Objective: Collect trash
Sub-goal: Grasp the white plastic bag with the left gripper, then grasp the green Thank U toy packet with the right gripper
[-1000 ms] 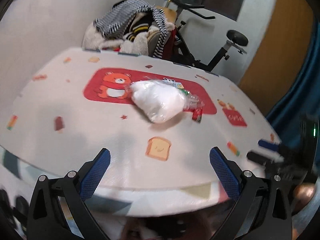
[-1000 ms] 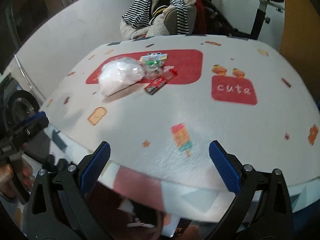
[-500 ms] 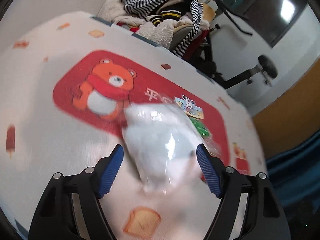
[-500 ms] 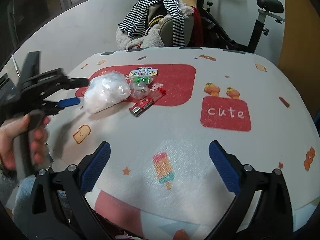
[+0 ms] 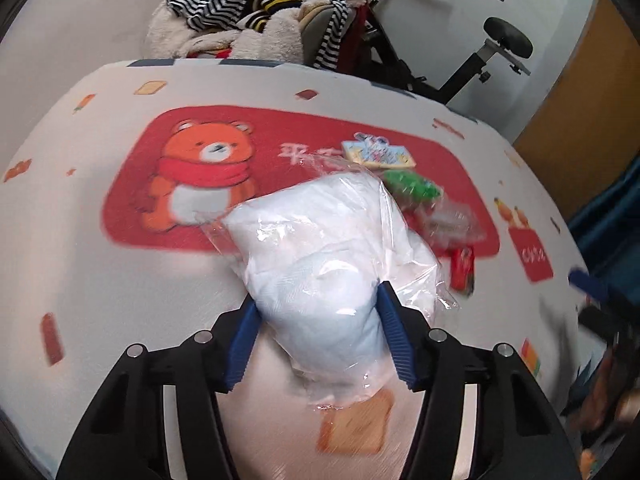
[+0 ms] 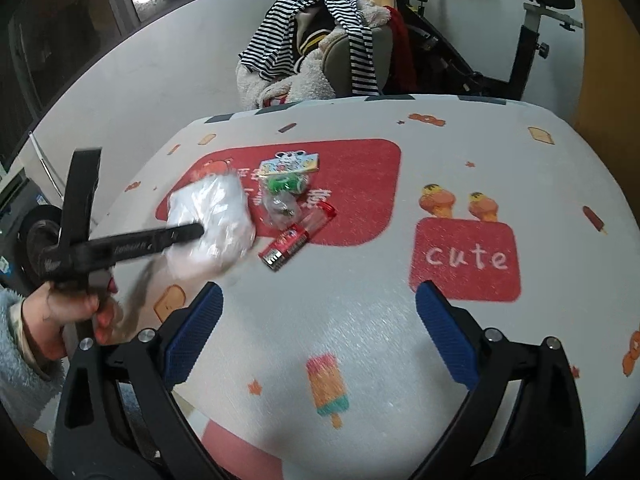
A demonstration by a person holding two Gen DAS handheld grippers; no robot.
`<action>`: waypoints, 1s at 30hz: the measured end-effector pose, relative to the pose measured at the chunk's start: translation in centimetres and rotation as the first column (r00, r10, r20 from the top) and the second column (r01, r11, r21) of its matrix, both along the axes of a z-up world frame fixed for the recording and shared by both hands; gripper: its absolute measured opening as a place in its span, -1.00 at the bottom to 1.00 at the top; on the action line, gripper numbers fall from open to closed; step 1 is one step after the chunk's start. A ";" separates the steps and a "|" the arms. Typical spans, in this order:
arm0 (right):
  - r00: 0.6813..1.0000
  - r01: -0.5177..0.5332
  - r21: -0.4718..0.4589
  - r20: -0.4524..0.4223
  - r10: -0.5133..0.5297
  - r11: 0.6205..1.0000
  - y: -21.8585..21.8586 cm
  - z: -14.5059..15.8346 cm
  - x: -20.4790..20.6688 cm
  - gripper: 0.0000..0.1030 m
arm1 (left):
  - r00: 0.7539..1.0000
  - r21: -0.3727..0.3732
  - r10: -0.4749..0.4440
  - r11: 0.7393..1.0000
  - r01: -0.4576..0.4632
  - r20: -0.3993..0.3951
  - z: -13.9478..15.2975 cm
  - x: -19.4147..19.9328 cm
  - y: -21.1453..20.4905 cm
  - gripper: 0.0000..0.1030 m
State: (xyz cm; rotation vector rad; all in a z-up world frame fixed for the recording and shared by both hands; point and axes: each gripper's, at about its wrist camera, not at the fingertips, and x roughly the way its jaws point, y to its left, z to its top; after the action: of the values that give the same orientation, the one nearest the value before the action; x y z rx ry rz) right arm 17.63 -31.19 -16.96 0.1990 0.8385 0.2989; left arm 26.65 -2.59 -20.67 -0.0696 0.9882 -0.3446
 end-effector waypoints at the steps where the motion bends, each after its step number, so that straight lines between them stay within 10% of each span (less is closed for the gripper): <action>1: 1.000 -0.008 0.009 0.000 0.008 1.000 0.2 0.1 0.3 0.77 | 1.000 -0.003 0.004 1.000 -0.004 -0.003 0.0 -0.3 0.6 0.11; 8: 0.999 -0.031 0.036 -0.029 0.032 0.999 2.1 0.6 6.6 0.55 | 0.996 -0.139 0.076 0.987 -0.080 -0.037 -1.0 -1.4 3.3 0.12; 20: 0.978 -0.114 -0.153 -0.191 0.084 0.982 9.2 -3.3 17.5 0.33 | 0.994 -0.134 0.105 0.985 -0.105 -0.006 -1.1 -1.6 2.6 0.17; 30: 0.985 -0.112 -0.211 -0.152 0.081 0.971 10.0 -2.3 16.5 -0.07 | 0.994 -0.140 0.111 0.984 -0.108 0.017 -1.2 -1.9 2.6 0.17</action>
State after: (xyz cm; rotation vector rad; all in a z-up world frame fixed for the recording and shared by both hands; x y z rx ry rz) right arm 34.17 -21.16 -19.26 -0.0275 1.0175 0.2838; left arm 24.74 0.05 -21.91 -0.2445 0.9312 -0.3120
